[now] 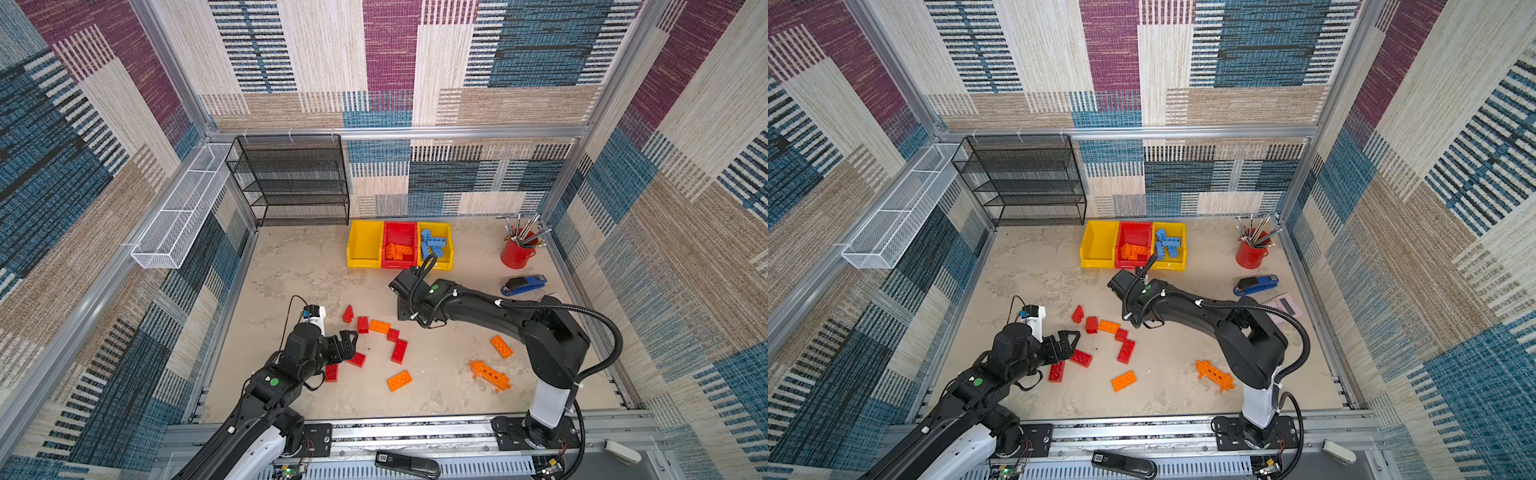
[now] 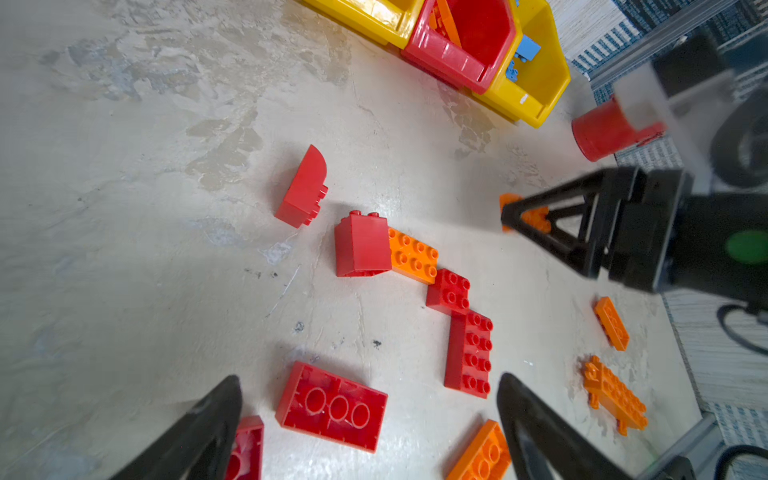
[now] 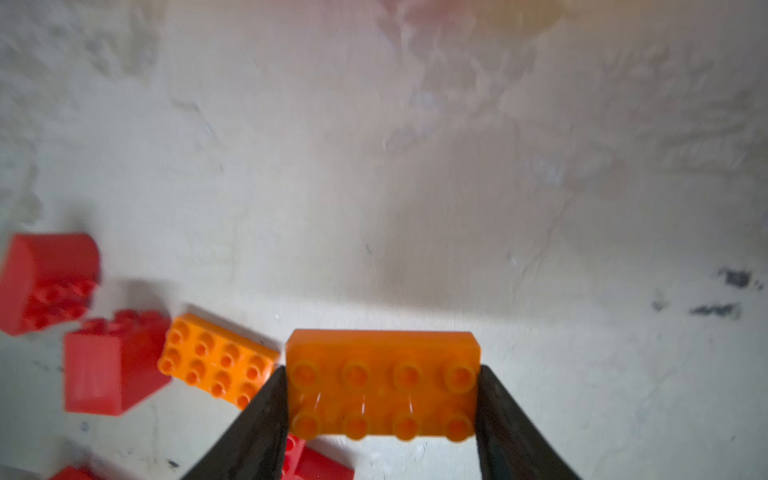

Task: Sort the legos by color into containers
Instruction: 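Move the right gripper back to another orange brick and grasp it, then carry the orange brick with the right gripper into the red bin and release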

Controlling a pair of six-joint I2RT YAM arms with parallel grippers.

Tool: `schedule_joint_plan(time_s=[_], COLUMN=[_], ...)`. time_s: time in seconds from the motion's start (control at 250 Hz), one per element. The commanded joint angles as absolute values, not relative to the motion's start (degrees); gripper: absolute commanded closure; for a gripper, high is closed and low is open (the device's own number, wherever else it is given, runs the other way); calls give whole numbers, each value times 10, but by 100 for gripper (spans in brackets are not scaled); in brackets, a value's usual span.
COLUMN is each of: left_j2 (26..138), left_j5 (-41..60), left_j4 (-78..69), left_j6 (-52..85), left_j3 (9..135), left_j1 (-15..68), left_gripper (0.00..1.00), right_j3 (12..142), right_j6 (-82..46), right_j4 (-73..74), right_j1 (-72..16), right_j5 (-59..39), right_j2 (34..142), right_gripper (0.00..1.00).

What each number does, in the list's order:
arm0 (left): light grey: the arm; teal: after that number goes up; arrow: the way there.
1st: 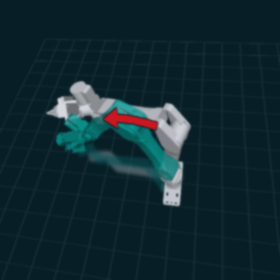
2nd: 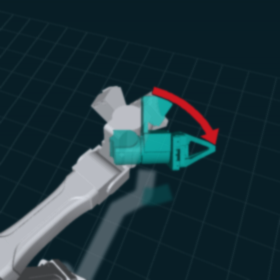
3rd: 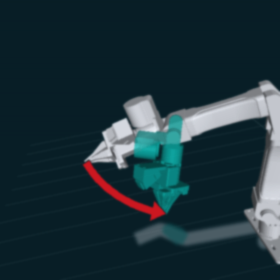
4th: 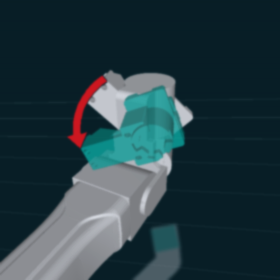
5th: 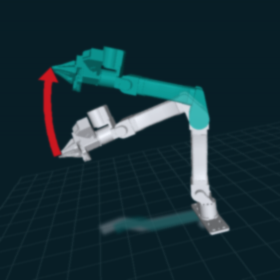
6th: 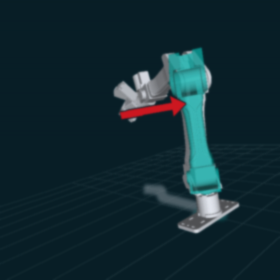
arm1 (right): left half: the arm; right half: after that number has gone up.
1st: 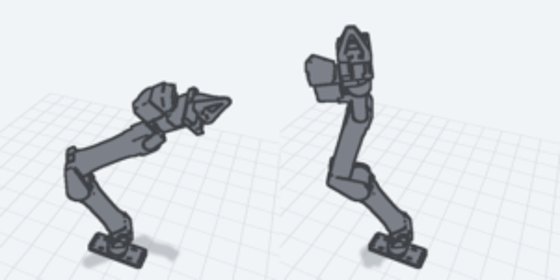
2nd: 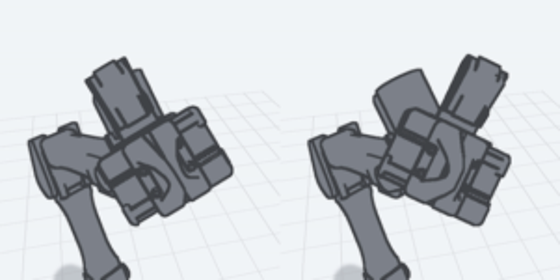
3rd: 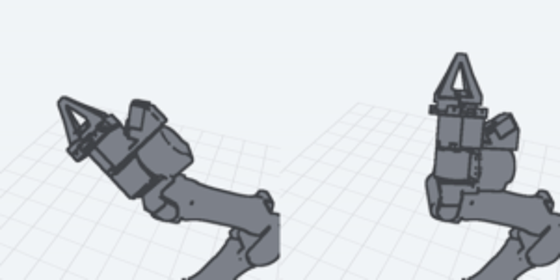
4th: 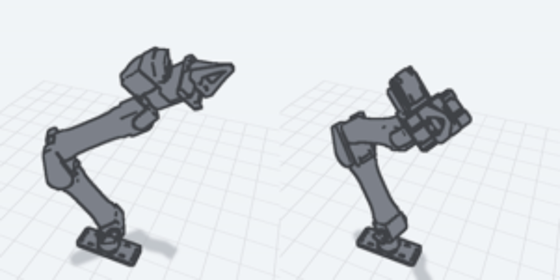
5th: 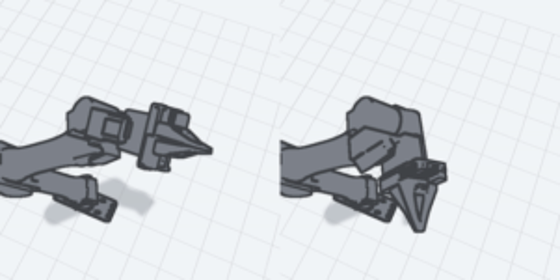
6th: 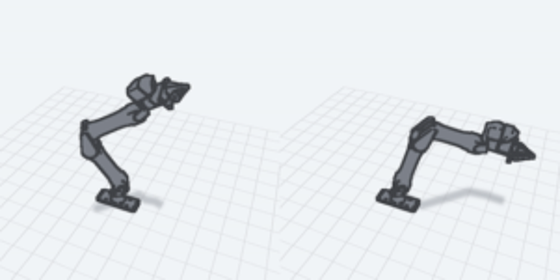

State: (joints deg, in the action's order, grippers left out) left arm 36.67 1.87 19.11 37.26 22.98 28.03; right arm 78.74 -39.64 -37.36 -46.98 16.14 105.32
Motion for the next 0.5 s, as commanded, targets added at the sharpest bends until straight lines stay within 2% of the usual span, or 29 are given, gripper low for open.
schedule_joint_plan(time_s=[0.0, 0.208, 0.496], left_j2=[397, 481, 594], left_j5=[37, 30, 20], left_j4=[166, 152, 163], left_j6=[361, 347, 330], left_j3=[255, 316, 411], left_j1=[280, 280, 280], left_gripper=[3, 3, 4], right_j3=[841, 1012, 1274], right_j6=[-317, -212, -136], right_j4=[-355, -333, -379], right_j1=[-439, -375, -320], right_j5=[178, 155, 106], right_j2=[1070, 1175, 1357], right_gripper=[45, 44, 42])
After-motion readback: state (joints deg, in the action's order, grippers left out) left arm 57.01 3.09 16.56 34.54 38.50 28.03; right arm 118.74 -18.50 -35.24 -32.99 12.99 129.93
